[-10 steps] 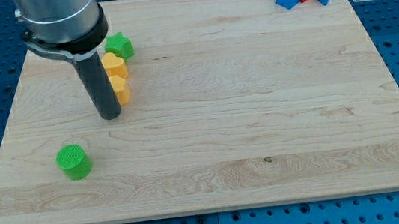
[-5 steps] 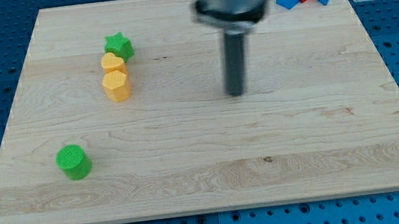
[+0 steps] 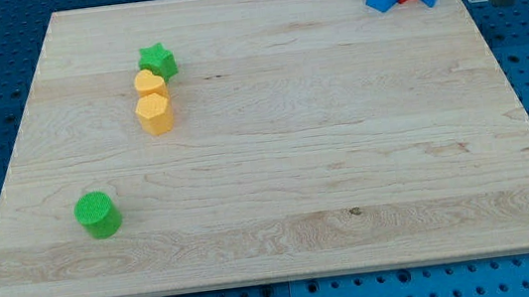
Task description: Bring the blue cube at the top right side of the green star
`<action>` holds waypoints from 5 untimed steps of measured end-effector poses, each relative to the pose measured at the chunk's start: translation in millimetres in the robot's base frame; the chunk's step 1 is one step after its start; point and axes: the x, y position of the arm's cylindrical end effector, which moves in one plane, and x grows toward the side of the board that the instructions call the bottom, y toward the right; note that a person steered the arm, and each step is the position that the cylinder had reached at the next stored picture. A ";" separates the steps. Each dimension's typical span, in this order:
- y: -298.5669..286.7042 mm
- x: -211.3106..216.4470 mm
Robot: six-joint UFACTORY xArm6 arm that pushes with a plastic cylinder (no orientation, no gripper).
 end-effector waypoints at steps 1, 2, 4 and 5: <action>-2.7 -63.3; -11.0 -64.5; -65.5 -64.4; -77.3 -64.4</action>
